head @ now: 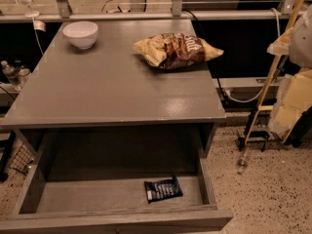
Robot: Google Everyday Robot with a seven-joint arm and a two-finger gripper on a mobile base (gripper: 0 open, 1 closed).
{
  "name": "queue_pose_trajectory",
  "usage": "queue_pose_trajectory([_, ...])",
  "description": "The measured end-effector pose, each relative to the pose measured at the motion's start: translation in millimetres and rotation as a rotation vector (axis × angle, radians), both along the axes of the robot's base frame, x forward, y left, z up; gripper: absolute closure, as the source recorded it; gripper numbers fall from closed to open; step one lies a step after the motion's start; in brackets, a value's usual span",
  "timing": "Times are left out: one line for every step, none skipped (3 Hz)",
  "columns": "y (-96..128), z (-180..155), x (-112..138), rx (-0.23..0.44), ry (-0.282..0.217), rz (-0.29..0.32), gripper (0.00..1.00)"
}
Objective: Pick rxbar blueberry from top drawer and place on counter
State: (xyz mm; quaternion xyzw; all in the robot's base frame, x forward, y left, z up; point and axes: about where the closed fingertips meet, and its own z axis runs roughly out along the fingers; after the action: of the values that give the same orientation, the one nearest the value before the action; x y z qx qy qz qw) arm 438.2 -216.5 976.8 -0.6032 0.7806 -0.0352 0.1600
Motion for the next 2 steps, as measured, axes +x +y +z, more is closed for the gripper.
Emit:
queue_pose_trajectory([3, 0, -1, 0.002, -0.005, 0.006, 0.00])
queue_pose_trajectory([26, -18, -10, -0.006, 0.002, 0.057, 0.00])
